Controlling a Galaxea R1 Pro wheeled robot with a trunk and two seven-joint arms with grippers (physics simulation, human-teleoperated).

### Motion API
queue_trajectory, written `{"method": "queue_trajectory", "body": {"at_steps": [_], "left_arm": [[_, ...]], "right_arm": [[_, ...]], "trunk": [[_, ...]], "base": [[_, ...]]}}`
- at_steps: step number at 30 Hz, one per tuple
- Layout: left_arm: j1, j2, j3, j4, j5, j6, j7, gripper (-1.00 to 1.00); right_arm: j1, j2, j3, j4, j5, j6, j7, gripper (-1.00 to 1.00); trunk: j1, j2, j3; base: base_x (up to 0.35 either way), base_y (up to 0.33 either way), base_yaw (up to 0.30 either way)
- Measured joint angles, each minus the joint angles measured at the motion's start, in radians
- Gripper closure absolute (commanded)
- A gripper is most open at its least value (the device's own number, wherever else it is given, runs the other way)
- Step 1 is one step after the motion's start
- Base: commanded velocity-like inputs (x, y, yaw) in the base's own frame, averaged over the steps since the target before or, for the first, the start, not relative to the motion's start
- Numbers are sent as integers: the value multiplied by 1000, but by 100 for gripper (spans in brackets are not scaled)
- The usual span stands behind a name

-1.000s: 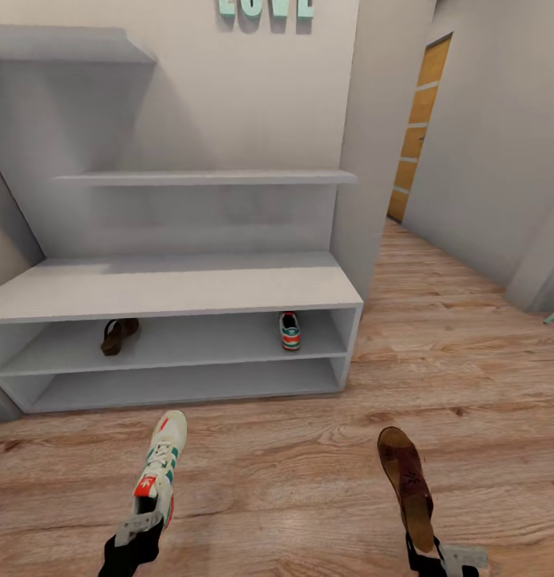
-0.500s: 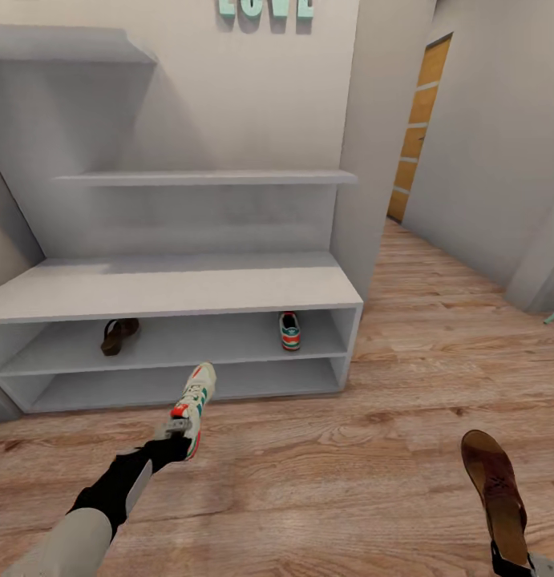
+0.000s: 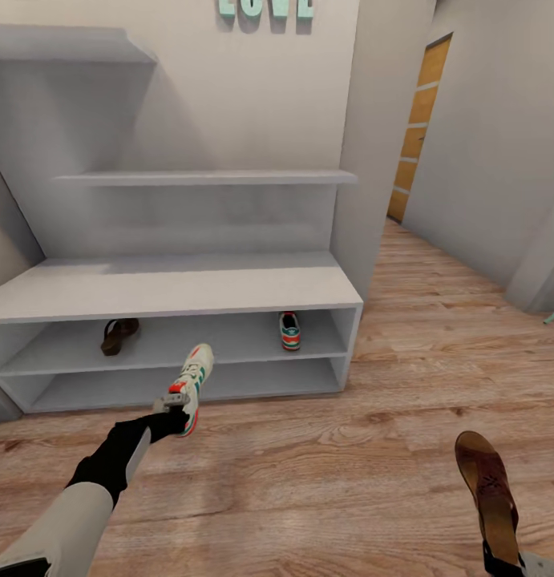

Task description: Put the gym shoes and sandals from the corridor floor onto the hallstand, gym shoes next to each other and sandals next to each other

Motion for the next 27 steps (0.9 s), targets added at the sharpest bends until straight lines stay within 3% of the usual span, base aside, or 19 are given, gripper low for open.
{"method": "queue_trajectory", "body": {"at_steps": [6,9,15,27], "left_arm": [[0,-3,1,-61,-4,74,19,100],[0,-4,3,-72,-20,86,56,100],[6,1,2,-67,-26,87,67,100],[14,2,-1,-73,-23,76,67,100]], "right_arm": [[0,0,0,-12,0,0,0,100],[0,0,0,-14,0,0,0,100],[0,0,0,-15,0,0,0,100],[0,0,-1,-15,0,-1,0,100]], "trunk": [[19,-35,-17],[31,-56,-29],[54,-98,-57],[54,-98,-75]], "base": [[0,0,0],[0,0,0],[0,0,0],[8,0,0]]}}
